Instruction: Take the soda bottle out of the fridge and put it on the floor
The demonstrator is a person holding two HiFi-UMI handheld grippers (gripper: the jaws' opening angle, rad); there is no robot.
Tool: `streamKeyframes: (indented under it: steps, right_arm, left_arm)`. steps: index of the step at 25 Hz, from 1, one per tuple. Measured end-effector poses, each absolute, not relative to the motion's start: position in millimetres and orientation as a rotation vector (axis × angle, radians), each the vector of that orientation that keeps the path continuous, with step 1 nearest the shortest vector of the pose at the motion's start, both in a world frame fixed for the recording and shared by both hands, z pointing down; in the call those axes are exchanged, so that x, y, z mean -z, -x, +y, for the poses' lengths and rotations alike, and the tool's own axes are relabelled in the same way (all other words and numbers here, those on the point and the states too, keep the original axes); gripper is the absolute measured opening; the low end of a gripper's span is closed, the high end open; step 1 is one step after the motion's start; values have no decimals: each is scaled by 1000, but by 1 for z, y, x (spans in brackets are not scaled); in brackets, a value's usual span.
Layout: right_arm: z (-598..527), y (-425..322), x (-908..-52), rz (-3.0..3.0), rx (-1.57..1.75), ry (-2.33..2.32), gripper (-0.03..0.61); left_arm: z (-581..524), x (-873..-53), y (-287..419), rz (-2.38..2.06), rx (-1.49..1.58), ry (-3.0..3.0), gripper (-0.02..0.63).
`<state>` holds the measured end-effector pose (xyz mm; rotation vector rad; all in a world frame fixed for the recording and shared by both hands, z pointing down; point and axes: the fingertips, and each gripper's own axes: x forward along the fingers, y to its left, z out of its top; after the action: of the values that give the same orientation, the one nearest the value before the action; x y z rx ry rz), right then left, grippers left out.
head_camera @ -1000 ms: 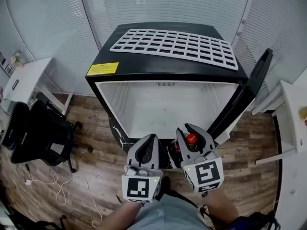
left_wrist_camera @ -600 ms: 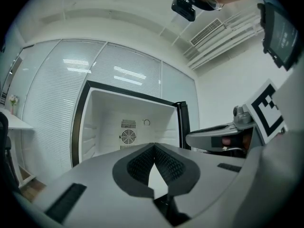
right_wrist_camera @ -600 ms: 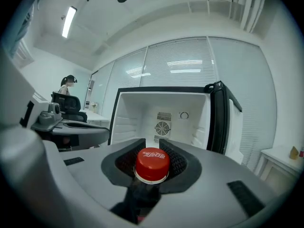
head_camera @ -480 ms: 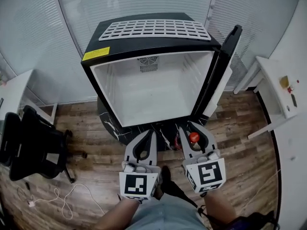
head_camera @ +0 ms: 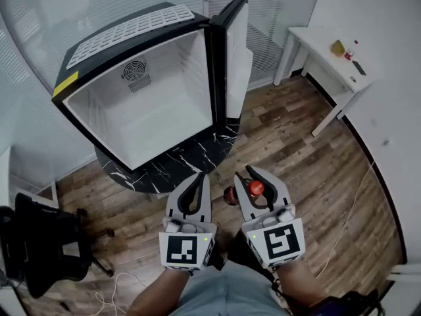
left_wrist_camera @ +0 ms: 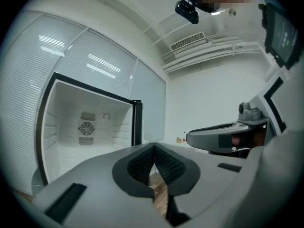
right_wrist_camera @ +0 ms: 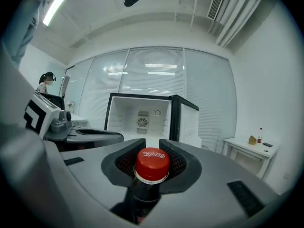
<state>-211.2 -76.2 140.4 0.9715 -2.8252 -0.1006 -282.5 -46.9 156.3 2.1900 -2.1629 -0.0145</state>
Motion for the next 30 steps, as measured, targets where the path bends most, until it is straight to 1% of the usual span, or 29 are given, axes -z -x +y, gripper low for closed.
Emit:
streamKeyframes:
  steps: [5, 8, 14, 17, 24, 30]
  right_arm:
    - [-72, 127, -136, -2753, 90, -1196, 104]
    - [-70, 73, -138, -2690, 86, -1308, 104]
    - [-62, -31, -159, -2553, 37, -1475, 104]
    - [-55, -79, -173, -2489, 14, -1558, 104]
    - [-43, -167, -202, -2372, -44, -1731, 104]
    - [-39, -216, -241, -2275, -99, -1843, 104]
  left_arm:
    - [-59, -149, 199, -1978, 54, -2372, 11]
    - [-65, -151, 150, -1889, 15, -2464, 11]
    - [-68, -160, 47, -1715, -4, -2586, 11]
    - [-67, -168, 6, -1638, 6, -2620, 11]
    - [-66, -194, -82, -1448, -62, -2733, 11]
    - [-69, -236, -133, -1295, -111, -2786, 11]
